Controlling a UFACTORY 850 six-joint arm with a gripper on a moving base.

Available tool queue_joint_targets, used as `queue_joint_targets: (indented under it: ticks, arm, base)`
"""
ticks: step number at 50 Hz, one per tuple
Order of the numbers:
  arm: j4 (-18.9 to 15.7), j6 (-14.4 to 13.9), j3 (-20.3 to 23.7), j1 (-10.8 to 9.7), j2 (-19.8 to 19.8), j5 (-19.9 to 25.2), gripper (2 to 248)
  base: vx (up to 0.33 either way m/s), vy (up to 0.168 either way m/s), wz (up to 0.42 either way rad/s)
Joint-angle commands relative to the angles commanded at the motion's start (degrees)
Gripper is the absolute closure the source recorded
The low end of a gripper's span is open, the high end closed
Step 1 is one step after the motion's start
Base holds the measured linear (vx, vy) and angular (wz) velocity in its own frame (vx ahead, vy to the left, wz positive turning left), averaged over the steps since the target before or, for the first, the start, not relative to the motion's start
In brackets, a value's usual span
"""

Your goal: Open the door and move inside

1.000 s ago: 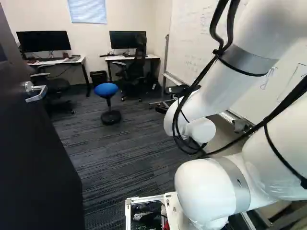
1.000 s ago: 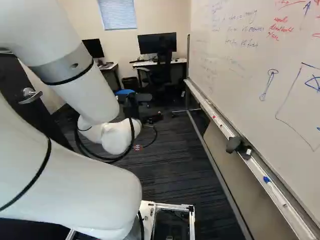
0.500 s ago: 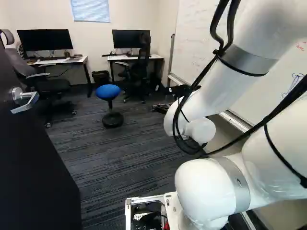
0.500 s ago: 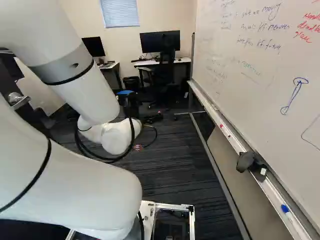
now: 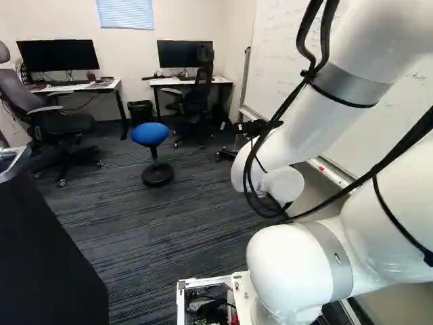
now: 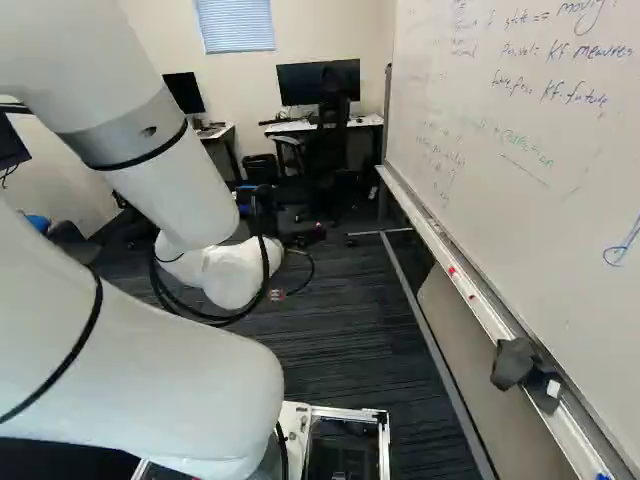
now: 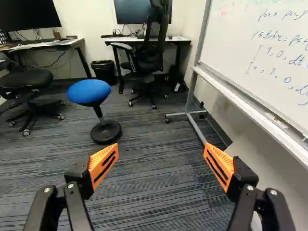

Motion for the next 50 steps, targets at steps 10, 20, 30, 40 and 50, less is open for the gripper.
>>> queue_joint_targets:
  ticks: [10, 20, 30, 40, 50]
  arm:
    - [0.00, 0.00, 0.00, 0.00, 0.00, 0.00, 3]
    - [0.00, 0.00, 0.00, 0.00, 0.00, 0.00, 3]
    - [0.00, 0.00, 0.00, 0.00, 0.00, 0.00, 3]
    - [0.00, 0.00, 0.00, 0.00, 0.00, 0.00, 3]
    - [0.00, 0.00, 0.00, 0.00, 0.00, 0.00, 3]
  base:
    - [0.199, 0.008, -0.001]
    - [0.196, 0.006, 0.003]
    - [0.197, 0.008, 0.003]
    - [0.193, 0.003, 0.005]
    - [0.190, 0.006, 0.006]
